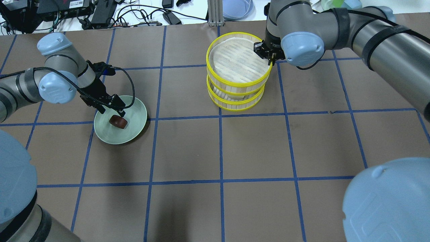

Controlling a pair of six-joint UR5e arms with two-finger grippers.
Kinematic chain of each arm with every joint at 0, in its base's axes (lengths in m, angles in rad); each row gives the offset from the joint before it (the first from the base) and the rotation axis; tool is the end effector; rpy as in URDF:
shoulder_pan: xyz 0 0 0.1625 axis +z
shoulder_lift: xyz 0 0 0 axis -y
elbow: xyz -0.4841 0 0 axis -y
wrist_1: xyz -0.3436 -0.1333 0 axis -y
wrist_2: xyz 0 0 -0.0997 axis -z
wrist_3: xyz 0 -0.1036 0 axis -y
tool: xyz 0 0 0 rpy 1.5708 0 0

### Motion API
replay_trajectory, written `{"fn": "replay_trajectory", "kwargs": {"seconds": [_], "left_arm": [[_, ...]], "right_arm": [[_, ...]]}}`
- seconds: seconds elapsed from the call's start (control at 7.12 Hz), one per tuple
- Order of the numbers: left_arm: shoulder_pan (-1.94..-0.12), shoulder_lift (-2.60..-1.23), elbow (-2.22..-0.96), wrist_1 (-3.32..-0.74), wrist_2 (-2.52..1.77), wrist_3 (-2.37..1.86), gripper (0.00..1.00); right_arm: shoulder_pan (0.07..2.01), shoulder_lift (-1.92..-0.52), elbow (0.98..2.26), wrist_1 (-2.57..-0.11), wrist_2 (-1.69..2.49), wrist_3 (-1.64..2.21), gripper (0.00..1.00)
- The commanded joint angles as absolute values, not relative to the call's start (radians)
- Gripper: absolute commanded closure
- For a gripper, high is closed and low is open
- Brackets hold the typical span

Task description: Stack buns with steamer

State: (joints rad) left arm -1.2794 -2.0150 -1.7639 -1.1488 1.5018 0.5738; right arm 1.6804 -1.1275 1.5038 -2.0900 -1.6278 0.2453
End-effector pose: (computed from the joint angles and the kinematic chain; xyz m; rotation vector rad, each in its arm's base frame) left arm 0.0262 -0.5763 0.2729 -0.4082 -2.9506 -0.2492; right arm 0.1967 -0.6228 0.3854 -0.2166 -3.0944 0.2342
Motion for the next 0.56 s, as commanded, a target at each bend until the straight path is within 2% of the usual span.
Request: {"fn": "replay_trajectory", "kwargs": {"seconds": [0.0, 0.14, 0.28, 0.42], "left_arm": [[-1.279, -2.019, -1.802, -1.152, 1.486, 0.574, 0.07], [-1.278, -2.017, -1.810, -1.149, 1.489, 0.575, 0.11], [-1.278, -2.017, -1.809, -1.147, 1.505, 0.580, 0.61], [-1.278, -2.023, -1.809, -1.141, 1.523, 0.580, 0.92]], "right_arm": [[1.683, -1.121, 1.552, -2.114, -1.628, 0.248, 1.00], [1.681, -1.121, 1.555, -2.115, -1.628, 0.253, 1.00], [1.681, -1.121, 1.555, -2.115, -1.625, 0.259, 1.00], [1.681, -1.123, 1.555, -2.123, -1.621, 0.261, 1.00]]}}
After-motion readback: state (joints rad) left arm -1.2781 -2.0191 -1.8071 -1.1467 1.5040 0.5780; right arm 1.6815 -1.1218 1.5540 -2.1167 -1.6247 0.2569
